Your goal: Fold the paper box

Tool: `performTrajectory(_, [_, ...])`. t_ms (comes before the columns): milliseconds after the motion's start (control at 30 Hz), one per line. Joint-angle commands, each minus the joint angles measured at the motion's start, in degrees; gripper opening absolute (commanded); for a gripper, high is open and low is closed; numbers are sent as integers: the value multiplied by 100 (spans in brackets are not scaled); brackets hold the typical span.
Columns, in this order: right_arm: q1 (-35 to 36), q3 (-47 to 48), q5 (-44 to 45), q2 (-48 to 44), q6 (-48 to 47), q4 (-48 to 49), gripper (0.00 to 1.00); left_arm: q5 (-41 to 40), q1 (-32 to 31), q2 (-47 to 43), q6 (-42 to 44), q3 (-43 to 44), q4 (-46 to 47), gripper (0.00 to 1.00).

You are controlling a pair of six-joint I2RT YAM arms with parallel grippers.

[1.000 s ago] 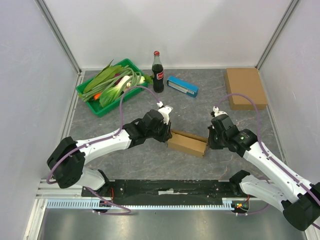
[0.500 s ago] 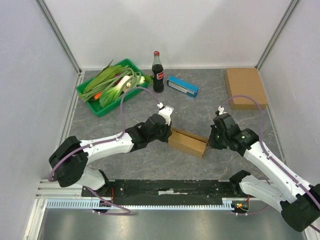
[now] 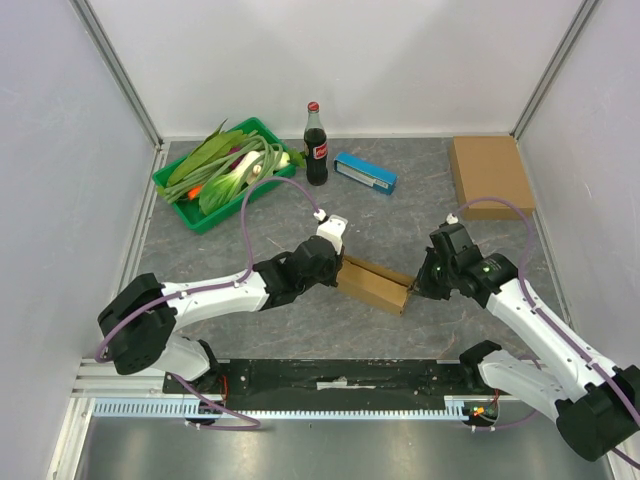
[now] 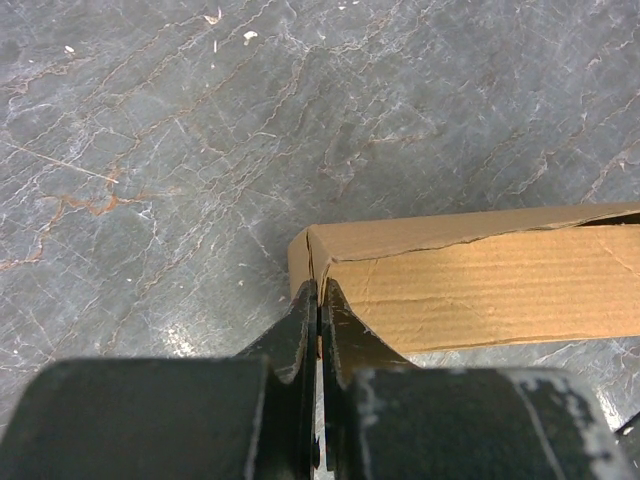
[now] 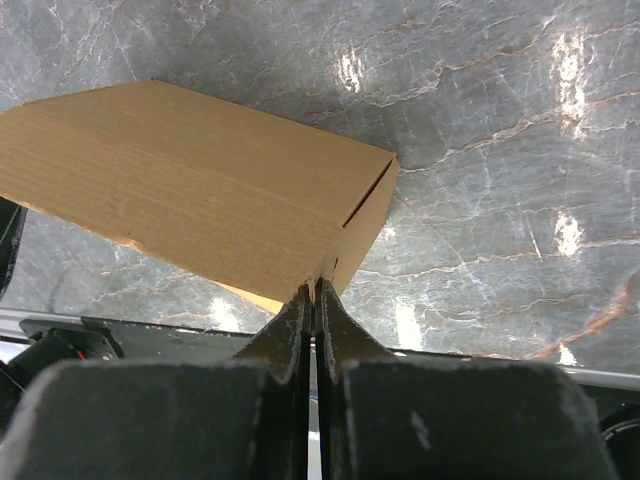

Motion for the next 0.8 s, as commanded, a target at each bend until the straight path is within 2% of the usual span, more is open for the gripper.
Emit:
performTrajectory(0, [-15,71,-647,26,502,343,0,127,-128,100,-160,-253,-345,2])
performTrajectory(500, [-235,-307,-681,-115,696,351,0,109,-128,47,-186,-280,-345,2])
performTrajectory(767, [-226,-570,-111,-307,-226,404,0,136,-137,29,-221,-236,-345,2])
